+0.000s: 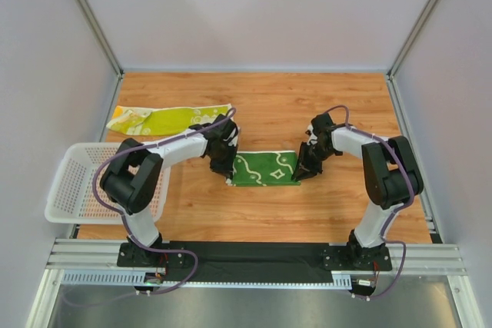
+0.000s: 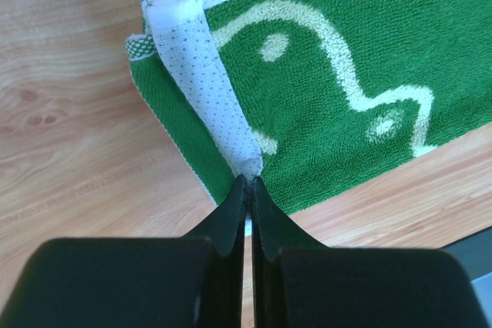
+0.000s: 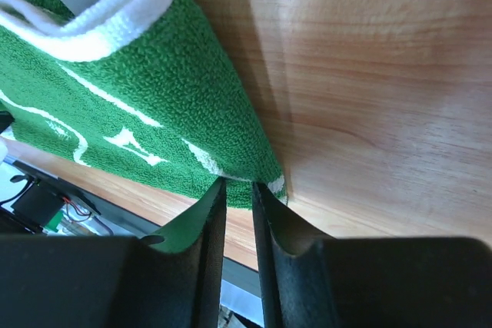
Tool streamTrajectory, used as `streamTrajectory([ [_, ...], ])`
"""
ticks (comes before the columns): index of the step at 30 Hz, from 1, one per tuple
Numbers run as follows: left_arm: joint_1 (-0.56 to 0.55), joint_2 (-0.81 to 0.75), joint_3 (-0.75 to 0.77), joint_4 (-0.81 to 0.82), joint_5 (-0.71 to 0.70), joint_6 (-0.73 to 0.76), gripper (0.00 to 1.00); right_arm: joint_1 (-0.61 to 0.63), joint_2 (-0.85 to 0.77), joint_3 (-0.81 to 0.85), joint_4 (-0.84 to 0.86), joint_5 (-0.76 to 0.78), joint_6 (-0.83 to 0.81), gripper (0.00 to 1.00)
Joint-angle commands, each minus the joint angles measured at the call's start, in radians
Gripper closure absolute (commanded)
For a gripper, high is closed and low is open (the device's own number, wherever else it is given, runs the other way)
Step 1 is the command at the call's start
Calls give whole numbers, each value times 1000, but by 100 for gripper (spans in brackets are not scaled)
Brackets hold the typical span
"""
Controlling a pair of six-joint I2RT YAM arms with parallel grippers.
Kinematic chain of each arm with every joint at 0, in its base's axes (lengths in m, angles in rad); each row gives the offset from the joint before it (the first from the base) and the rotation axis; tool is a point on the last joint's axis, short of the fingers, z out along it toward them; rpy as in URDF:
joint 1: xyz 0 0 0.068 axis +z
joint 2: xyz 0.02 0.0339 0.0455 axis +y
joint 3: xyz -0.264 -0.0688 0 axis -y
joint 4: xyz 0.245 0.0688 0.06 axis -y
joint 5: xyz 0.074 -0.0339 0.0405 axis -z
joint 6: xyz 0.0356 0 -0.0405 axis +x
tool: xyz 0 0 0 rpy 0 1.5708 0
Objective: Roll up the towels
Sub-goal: Fold the towel
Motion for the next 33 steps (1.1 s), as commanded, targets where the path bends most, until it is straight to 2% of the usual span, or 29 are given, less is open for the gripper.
streamTrajectory([
  [1, -4, -56, -44, 3, -31, 18, 100, -3, 34, -66, -20, 160, -11, 77],
  [6, -3, -83, -142, 48, -44, 4, 99, -5, 45, -72, -35, 188, -7, 77],
  [7, -3, -80, -170, 54, -41, 0, 96, -3, 45, -72, -38, 192, -7, 77],
  [8, -4, -77, -181, 60, -33, -5, 91, -3, 40, -69, -44, 195, -8, 77],
  [9, -4, -76, -188, 61, -25, -8, 80, -5, 35, -63, -49, 197, -10, 77],
  [11, -4, -91, -194, 45, -33, -12, 68, -2, 11, -54, -70, 195, -17, 76],
  [12, -4, -117, -190, 29, -44, -14, 58, -2, 0, -39, -79, 192, -26, 75],
  [15, -4, -169, -106, -47, -108, -13, 45, 9, -47, 1, -122, 146, -52, 68],
  [20, -4, -200, 43, -216, -180, -17, 42, 23, -124, 72, -177, -6, -70, 57],
  [25, -6, -238, 111, -274, -131, -40, 42, 23, -143, 188, -205, -82, -57, 53],
  [28, -22, -234, 111, -273, -76, -60, 42, 23, -107, 266, -226, -47, -62, 52],
  [33, -61, -191, 83, -261, -29, -112, 43, 21, 3, 386, -296, 98, -108, 52],
])
